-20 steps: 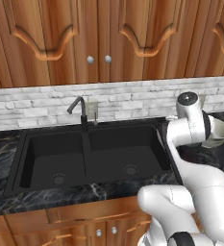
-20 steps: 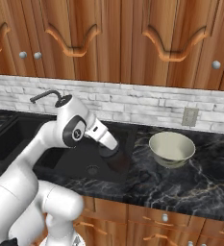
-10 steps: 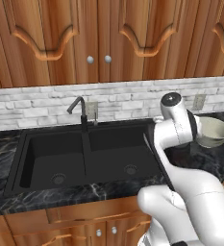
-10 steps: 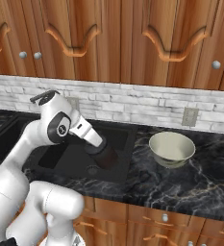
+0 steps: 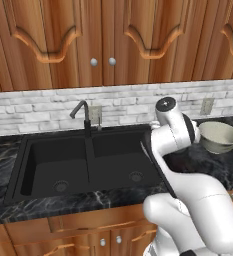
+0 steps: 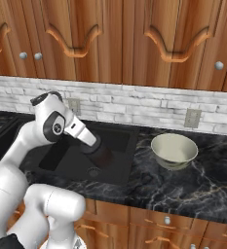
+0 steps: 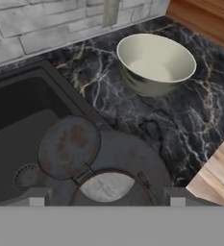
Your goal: Place the bowl in the left basin and the jug in the right basin of the sink.
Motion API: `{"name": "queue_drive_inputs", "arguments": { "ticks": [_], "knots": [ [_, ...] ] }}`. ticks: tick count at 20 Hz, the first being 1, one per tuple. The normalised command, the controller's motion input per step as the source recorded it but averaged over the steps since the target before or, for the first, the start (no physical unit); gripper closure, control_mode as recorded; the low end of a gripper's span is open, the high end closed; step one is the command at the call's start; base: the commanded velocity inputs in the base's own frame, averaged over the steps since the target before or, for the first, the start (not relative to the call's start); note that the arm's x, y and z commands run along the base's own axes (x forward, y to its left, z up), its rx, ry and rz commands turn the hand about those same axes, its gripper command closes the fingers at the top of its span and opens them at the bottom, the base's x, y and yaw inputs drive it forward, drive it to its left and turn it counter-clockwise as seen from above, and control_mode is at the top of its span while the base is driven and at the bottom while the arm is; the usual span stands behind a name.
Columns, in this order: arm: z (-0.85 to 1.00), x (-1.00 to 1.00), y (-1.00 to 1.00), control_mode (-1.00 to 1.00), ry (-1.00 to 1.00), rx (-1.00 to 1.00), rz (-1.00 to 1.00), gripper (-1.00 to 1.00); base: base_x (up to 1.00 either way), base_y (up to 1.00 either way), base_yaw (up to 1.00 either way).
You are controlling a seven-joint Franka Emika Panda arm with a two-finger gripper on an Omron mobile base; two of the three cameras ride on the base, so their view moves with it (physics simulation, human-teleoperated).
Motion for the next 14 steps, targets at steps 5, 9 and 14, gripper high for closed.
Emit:
{"name": "queue_drive_inputs", "arguments": {
  "ticks": [5,9,14],
  "knots": [
    [-0.05,0.24,0.25,-1.00,0.00,0.00,0.03,1.00,0.00,0.00,0.00],
    [-0.07,0.22,0.23,-1.00,0.00,0.02,0.06,1.00,0.00,0.00,0.00],
    [-0.15,0.17,0.18,-1.00,0.00,0.05,0.11,1.00,0.00,0.00,0.00]
  ]
}}
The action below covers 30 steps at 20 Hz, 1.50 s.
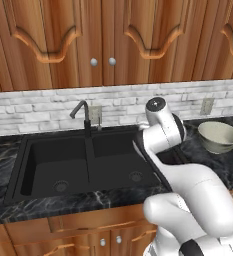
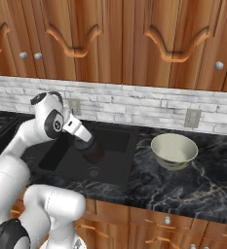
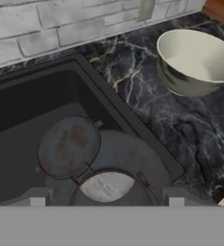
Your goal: Place the bowl in the left basin and the jug in the right basin of the sink.
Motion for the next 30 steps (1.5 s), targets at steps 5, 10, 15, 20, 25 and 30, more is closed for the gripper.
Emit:
{"name": "queue_drive_inputs", "arguments": {
  "ticks": [5,10,15,20,25,30],
  "knots": [
    [-0.22,0.18,0.07,-1.00,0.00,0.08,0.15,1.00,0.00,0.00,0.00],
    [-0.31,0.19,0.02,-1.00,0.00,0.04,0.17,1.00,0.00,0.00,0.00],
    [-0.32,0.21,0.00,-1.00,0.00,0.05,0.14,1.00,0.00,0.00,0.00],
    [-0.30,0.26,0.00,-1.00,0.03,0.08,0.12,1.00,0.00,0.00,0.00],
    [-0.29,0.25,0.00,-1.00,0.04,0.07,0.11,1.00,0.00,0.00,0.00],
    [-0.30,0.29,0.00,-1.00,0.05,0.02,0.09,1.00,0.00,0.00,0.00]
  ]
}}
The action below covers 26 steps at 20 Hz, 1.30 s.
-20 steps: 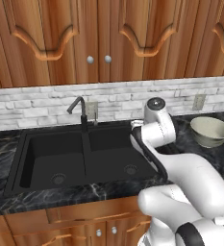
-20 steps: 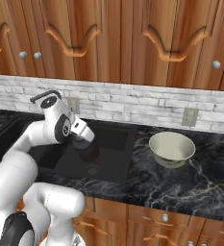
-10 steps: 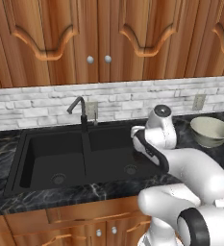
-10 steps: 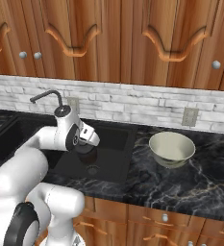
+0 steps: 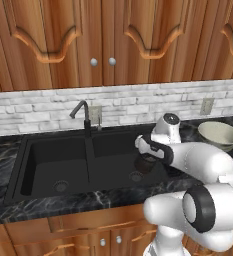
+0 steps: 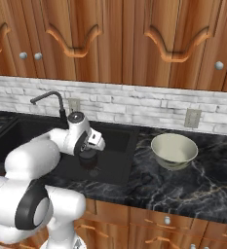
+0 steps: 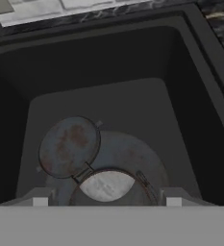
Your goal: Place the bowl in the left basin and the jug in the right basin of the sink.
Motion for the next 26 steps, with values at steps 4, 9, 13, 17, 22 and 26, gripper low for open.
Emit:
{"name": "queue_drive_inputs", "arguments": {
  "ticks": [4,9,13,17,22,26],
  "knots": [
    [-0.28,0.24,0.06,-1.00,0.01,0.00,0.09,1.00,0.00,0.00,0.00],
    [-0.32,0.16,0.07,-1.00,0.00,0.00,0.10,1.00,0.00,0.00,0.00],
    [-0.31,0.15,0.08,-1.00,0.00,0.00,0.08,1.00,0.00,0.00,0.00],
    [-0.29,0.18,0.11,-1.00,0.00,0.00,0.07,1.00,0.00,0.00,0.00],
    [-0.27,0.19,0.10,-1.00,0.00,0.00,0.06,1.00,0.00,0.00,0.00],
    [-0.28,0.19,0.10,-1.00,0.00,0.00,0.06,1.00,0.00,0.00,0.00]
  ]
}}
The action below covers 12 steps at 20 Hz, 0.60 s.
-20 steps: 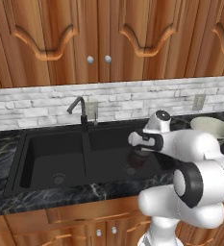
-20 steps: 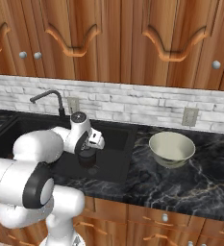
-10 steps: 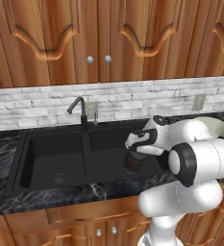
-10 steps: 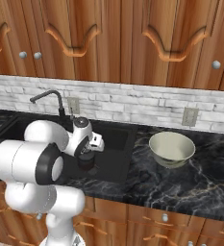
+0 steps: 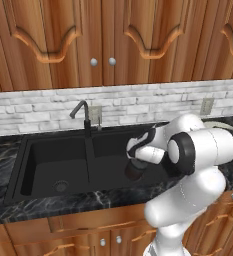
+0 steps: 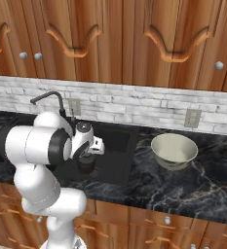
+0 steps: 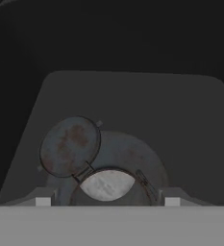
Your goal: Place the bowl in the left basin and the jug in the right basin of the sink.
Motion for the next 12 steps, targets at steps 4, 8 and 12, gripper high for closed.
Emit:
{"name": "queue_drive_inputs", "arguments": {
  "ticks": [4,8,12],
  "knots": [
    [-0.28,0.20,0.11,-1.00,0.00,0.00,0.06,1.00,0.00,0.00,0.00],
    [-0.29,0.20,0.12,-1.00,0.00,0.00,0.05,1.00,0.00,0.00,0.00],
    [-0.30,0.20,0.15,-1.00,0.00,0.00,0.04,1.00,0.00,0.00,0.00]
  ]
}}
